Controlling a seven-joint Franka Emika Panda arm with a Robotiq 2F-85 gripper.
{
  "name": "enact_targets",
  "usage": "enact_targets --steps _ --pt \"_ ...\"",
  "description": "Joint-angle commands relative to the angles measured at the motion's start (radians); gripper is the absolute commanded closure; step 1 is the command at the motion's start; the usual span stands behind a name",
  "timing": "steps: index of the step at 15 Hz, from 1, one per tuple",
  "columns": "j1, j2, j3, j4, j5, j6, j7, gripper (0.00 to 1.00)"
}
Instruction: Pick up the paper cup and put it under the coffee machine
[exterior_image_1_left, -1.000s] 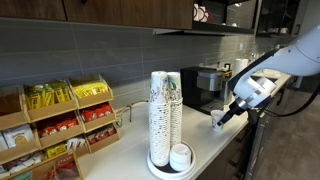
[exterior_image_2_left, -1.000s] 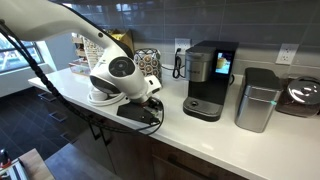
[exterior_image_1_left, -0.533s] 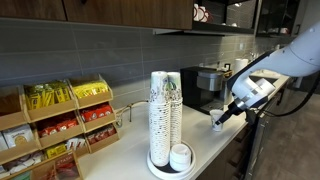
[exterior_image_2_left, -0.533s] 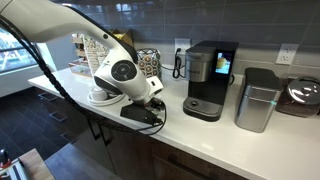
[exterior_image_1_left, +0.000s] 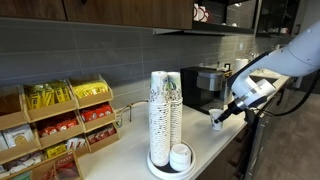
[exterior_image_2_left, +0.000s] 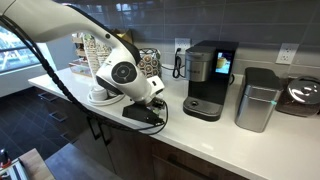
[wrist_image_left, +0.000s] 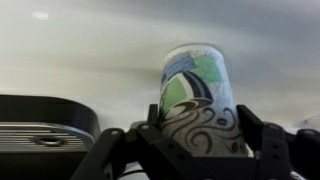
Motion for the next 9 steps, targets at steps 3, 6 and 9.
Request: enact_targets --steps 3,6,9 --pt "-0.015 0.004 -0.003 0.008 0.074 -0.014 -0.064 0.21" --pt "-0.019 -0.010 -0.006 0.004 0.099 -0.009 -0.084 0.23" --pt "-0.026 -0.026 -0.014 0.008 0.123 -0.003 -0.100 0.23"
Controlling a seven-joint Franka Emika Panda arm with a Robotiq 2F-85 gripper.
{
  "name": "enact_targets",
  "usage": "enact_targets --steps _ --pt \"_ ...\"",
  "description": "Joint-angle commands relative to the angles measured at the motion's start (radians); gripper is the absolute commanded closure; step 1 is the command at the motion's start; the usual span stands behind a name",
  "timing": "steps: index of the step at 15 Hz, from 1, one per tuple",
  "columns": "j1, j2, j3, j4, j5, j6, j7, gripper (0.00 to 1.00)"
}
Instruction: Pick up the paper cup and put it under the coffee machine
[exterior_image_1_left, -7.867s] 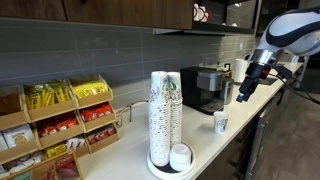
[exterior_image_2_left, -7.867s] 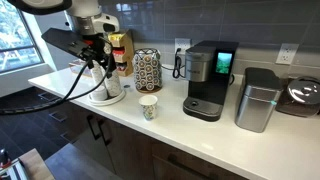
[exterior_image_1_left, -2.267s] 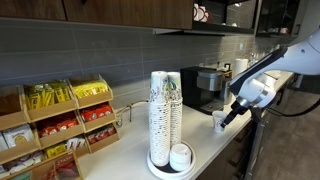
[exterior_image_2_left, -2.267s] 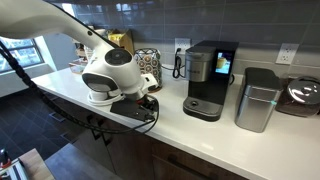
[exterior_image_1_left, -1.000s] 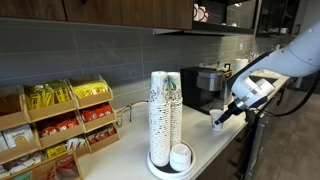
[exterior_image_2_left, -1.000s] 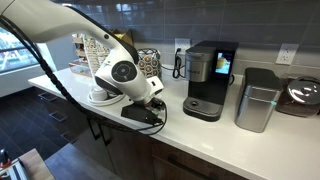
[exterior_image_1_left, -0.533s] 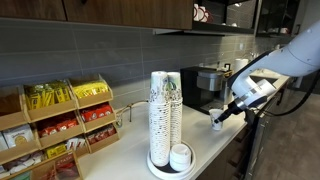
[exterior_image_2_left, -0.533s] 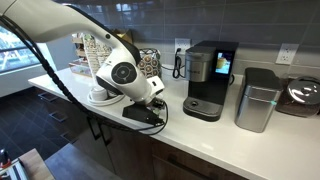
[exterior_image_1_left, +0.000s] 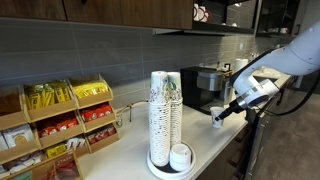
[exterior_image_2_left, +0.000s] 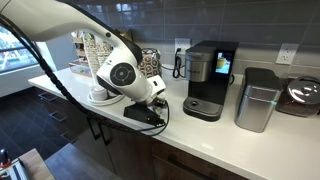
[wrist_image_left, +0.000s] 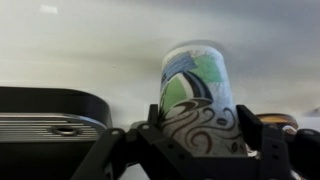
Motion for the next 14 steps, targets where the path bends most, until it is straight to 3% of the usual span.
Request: enact_targets --steps 1,14 --pt "-0.016 -0.024 -0.011 0.004 0.053 -0.001 -0.053 0.23" --pt "-0.020 -0.034 -0.023 0.056 0.027 0.002 -0.034 0.19"
